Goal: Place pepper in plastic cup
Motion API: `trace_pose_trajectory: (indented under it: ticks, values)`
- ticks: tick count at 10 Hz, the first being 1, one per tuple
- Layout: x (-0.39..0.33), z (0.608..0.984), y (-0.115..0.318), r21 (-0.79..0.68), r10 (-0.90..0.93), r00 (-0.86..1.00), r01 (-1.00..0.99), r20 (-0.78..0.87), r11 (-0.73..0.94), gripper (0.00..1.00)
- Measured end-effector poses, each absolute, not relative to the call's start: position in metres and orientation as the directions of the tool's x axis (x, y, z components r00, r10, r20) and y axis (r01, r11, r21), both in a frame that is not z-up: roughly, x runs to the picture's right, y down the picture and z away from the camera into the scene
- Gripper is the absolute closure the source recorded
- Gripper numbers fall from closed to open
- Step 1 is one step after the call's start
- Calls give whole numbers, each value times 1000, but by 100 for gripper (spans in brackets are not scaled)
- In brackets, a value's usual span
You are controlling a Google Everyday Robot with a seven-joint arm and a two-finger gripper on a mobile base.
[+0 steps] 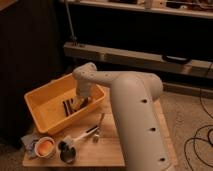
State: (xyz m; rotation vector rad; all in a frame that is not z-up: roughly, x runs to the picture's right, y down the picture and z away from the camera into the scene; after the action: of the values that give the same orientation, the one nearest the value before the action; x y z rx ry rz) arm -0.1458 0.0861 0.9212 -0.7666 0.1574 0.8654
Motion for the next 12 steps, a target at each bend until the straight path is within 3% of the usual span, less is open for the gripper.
trace_pose_trajectory:
  ticks: [3,4,11,12]
  values:
    - [-151,926,93,-552,615,651,-740,-445,384,20]
    - [-154,926,94,-555,614,648,-742,-450,377,24]
    - [-157,921,87,-551,616,647,-743,-449,379,95]
    - [-156,921,86,-551,615,648,-743,-449,380,99]
